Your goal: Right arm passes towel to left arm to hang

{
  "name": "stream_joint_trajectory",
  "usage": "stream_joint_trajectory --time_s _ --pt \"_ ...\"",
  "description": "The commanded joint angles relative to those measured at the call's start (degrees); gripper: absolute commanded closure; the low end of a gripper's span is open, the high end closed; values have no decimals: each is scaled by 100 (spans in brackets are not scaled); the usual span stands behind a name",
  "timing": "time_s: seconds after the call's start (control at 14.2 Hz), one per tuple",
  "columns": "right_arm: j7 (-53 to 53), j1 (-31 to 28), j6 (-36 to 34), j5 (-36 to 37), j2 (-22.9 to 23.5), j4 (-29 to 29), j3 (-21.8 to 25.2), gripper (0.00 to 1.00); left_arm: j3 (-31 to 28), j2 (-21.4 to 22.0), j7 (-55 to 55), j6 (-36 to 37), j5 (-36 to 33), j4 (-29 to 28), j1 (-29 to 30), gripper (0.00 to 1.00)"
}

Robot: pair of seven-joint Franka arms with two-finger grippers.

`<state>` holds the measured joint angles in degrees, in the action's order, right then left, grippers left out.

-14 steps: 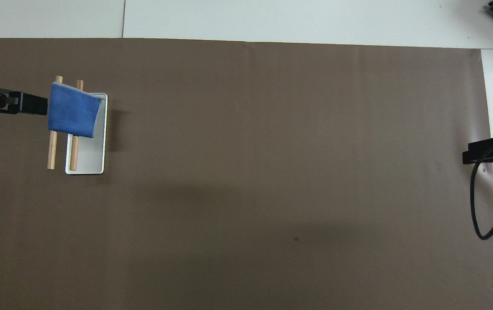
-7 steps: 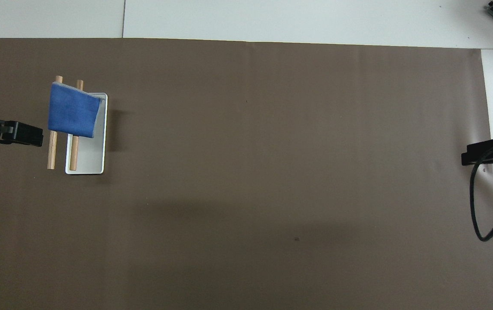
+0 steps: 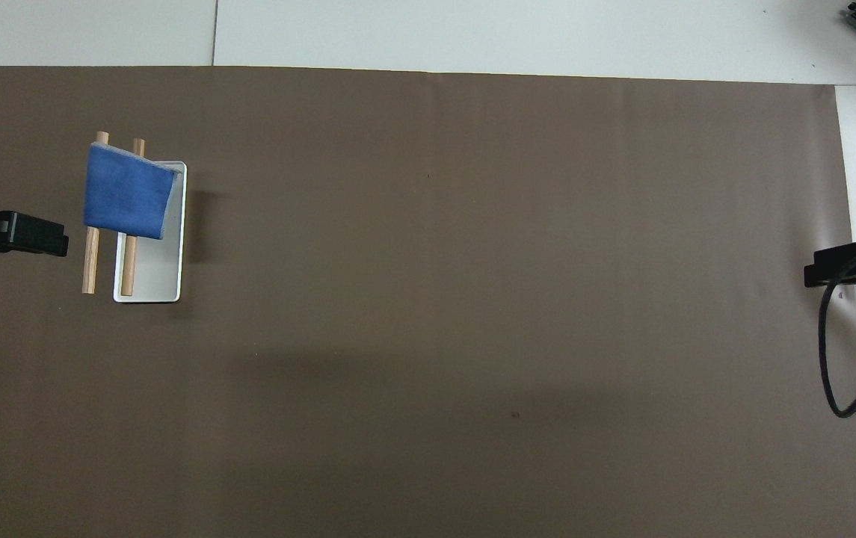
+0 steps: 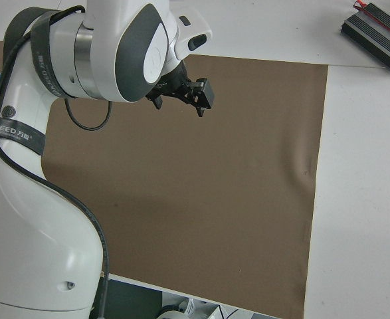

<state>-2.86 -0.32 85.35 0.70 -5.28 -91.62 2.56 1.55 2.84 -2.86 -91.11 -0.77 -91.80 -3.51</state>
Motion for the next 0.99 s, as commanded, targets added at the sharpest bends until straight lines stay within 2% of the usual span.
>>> stream_joint_trajectory --time_s 0.0,0.92 --pt "-109 -108 -1 -114 -122 -145 -27 0 29 85 -302 120 86 -22 44 0" --pt "-75 -99 -10 -105 -166 -224 -27 0 29 94 -294 252 165 -13 61 0"
